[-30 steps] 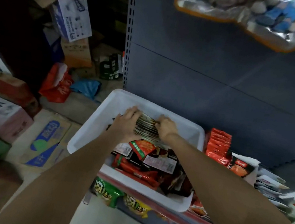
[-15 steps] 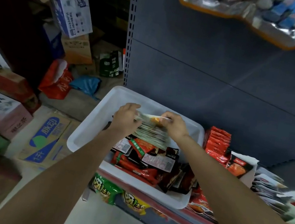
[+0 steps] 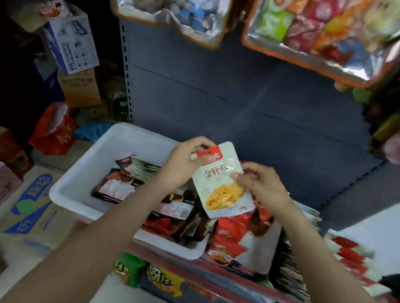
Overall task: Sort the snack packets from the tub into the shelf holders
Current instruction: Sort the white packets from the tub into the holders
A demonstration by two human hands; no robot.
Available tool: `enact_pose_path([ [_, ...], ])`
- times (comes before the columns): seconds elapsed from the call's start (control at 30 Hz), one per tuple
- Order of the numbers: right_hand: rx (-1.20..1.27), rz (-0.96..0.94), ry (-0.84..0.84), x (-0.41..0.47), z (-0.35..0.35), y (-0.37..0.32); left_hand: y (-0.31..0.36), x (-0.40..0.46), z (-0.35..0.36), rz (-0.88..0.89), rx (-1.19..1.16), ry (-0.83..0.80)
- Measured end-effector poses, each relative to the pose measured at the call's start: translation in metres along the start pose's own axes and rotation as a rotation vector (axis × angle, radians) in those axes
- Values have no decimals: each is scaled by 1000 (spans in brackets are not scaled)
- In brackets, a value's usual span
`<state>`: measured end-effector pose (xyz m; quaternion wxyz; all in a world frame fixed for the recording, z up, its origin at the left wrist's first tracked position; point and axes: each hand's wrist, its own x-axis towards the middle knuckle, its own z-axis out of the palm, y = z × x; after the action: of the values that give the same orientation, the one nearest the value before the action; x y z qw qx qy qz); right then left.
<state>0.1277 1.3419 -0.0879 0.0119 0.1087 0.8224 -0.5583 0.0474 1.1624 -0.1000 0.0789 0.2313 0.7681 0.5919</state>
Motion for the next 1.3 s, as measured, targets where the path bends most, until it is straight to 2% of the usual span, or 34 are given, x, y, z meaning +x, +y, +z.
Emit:
enact_pose_path([
  [0.13, 215, -60, 188, -42, -52, 13, 42, 6, 67, 76, -74, 10],
  [0.27, 415, -20, 379, -73, -102, 41, 64, 10, 131, 9, -134, 7],
  [0.4, 516, 13, 569, -102, -148, 72, 68, -1, 196, -110, -9, -179],
  [0.5, 581, 15, 662, -124, -178, 87, 68, -13, 233, -73, 193, -304],
  [0.6, 636, -14, 715, -139, -198, 99, 67, -28, 255, -39, 333, -519],
  [0.7, 694, -34, 724, -147, -207, 108, 64, -37, 261, -16, 549, -624],
  [0.9, 704, -49, 664, -151, -209, 128, 65, -43, 259, 99, 622, -633],
  [1.03, 707, -10, 554, -154, -207, 142, 69, -46, 258, 148, 679, -640],
  [1.1, 619, 37, 493, -157, -205, 150, 70, -48, 257, 159, 701, -639],
  [1.2, 337, 94, 438, -160, -202, 159, 72, -53, 254, 146, 697, -656],
  [1.3, 253, 124, 421, -159, -204, 159, 73, -55, 252, 146, 712, -664],
])
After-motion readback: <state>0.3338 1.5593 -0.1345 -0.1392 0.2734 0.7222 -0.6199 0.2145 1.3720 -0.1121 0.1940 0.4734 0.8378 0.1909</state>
